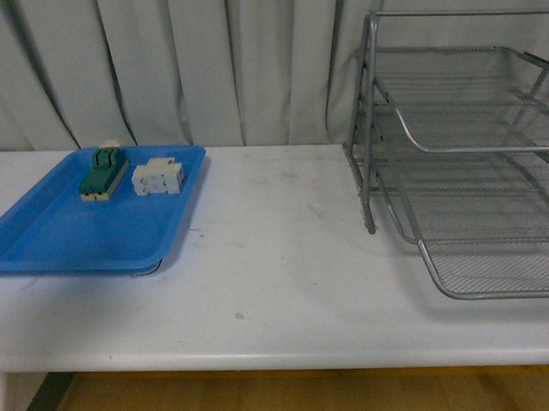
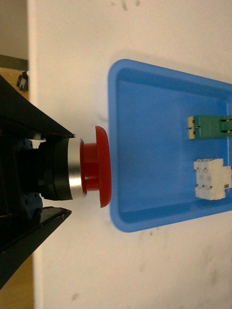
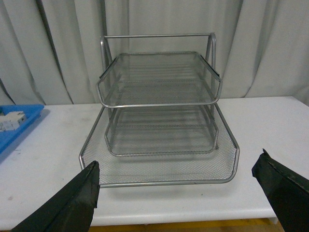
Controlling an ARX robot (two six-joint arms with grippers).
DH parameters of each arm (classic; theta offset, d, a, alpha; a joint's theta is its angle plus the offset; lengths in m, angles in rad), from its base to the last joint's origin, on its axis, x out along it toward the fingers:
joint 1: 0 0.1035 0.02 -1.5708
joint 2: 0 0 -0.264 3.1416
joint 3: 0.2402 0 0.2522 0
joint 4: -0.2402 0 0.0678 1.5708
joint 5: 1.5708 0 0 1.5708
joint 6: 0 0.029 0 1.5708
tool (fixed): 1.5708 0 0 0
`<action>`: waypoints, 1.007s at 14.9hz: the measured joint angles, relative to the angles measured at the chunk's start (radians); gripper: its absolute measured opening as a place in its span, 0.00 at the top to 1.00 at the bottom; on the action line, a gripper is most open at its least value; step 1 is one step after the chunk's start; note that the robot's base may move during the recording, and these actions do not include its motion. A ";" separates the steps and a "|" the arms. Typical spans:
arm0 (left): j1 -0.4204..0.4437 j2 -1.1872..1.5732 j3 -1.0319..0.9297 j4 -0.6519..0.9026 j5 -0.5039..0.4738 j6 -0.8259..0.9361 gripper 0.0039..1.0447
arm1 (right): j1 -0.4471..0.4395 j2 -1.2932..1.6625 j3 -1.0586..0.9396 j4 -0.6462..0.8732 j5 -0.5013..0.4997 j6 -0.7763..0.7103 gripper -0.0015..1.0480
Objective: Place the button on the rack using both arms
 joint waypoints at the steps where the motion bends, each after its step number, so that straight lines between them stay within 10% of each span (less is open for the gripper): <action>1: -0.024 -0.080 -0.048 -0.016 -0.021 0.004 0.66 | 0.000 0.000 0.000 0.000 0.000 0.000 0.06; 15: -0.032 -0.130 -0.055 -0.010 -0.028 0.008 0.66 | 0.000 0.000 0.000 0.000 0.000 0.000 0.06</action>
